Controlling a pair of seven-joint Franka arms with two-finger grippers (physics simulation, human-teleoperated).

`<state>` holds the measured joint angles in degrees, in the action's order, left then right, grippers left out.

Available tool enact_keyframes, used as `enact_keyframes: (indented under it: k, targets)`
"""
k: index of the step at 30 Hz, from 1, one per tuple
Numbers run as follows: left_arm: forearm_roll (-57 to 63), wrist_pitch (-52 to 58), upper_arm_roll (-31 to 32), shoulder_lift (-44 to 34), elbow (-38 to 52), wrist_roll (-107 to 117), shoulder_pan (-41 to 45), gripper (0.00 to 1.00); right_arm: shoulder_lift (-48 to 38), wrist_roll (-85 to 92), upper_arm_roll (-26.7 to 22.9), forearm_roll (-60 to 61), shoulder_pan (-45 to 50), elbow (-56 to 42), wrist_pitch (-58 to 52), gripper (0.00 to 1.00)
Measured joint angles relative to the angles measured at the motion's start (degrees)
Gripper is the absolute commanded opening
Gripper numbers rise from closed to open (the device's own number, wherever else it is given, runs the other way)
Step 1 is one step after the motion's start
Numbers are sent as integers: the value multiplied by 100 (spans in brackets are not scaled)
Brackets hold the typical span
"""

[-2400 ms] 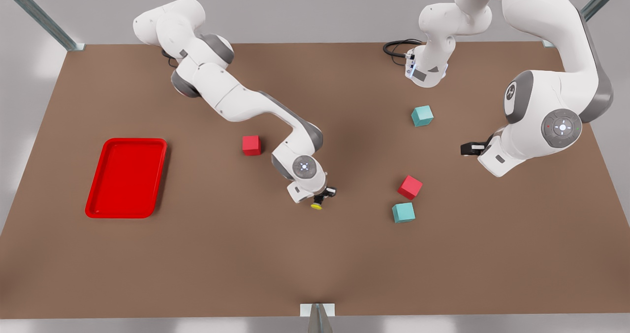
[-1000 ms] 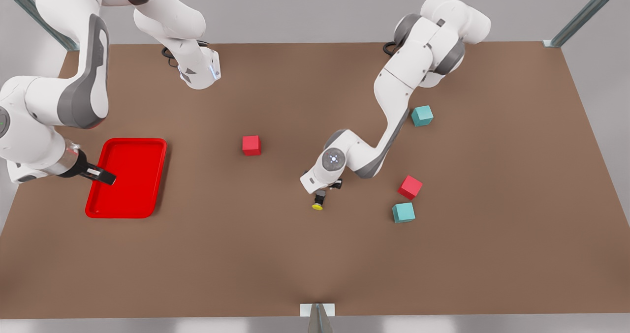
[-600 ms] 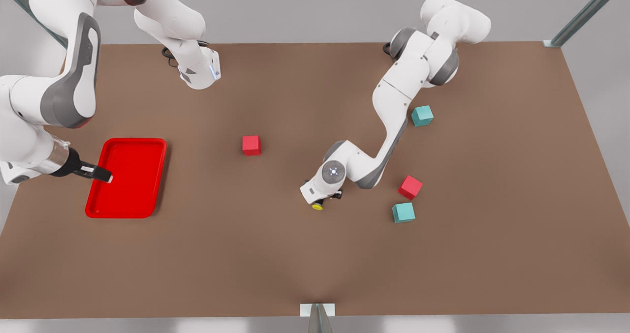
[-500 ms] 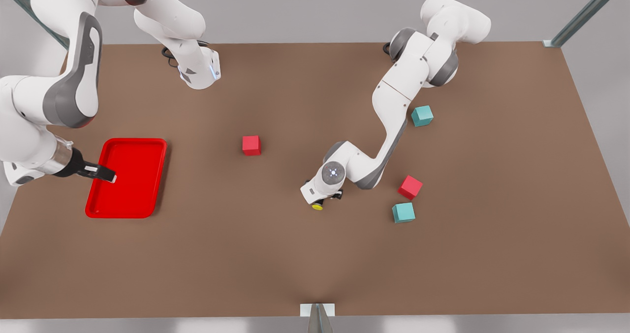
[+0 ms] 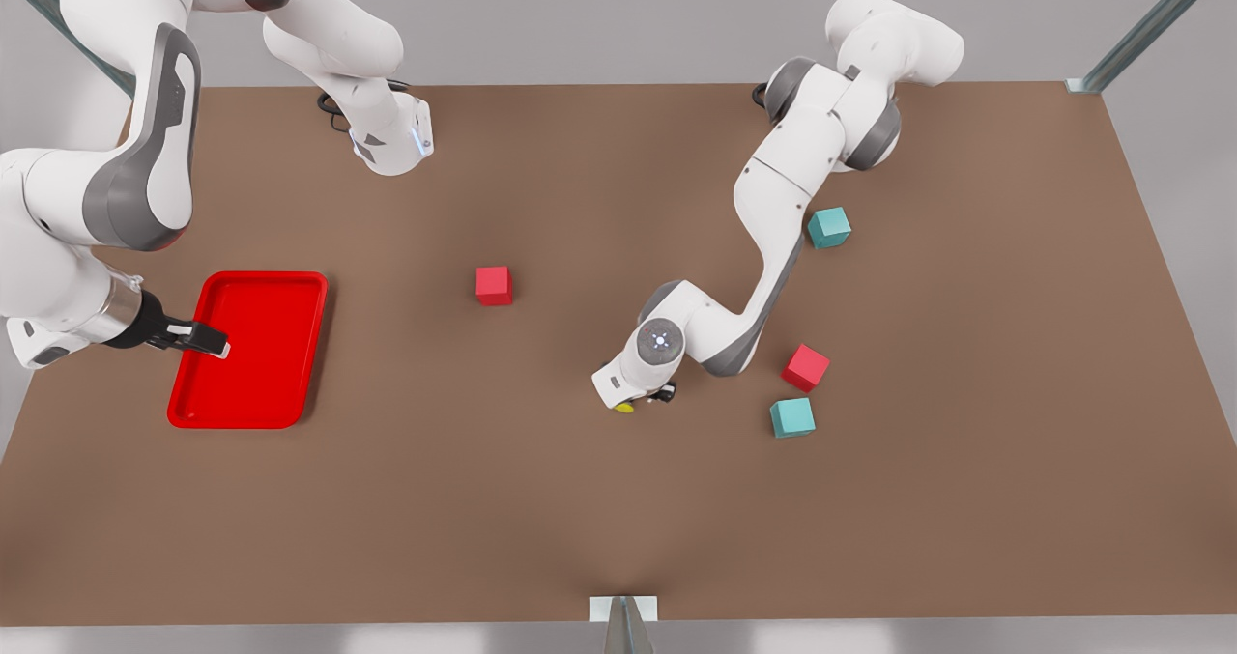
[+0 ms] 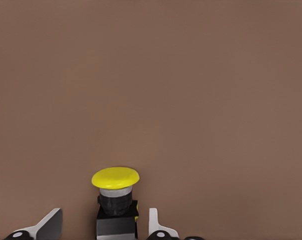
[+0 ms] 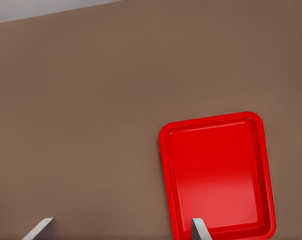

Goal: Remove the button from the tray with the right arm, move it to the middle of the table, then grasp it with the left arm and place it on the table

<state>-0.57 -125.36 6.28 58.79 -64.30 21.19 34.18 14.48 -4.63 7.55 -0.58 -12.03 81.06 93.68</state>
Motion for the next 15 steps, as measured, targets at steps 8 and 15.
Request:
enact_keyframes:
  k: [8, 15]
  targets:
    - [-1, -51, 4, 88, -23, -12, 27, 61, 2, 89, 3, -14, 16, -2, 3, 100]
    - [4, -60, 0, 89, -24, -3, 30, 54, 2, 138, 0, -29, 85, 0, 3, 100]
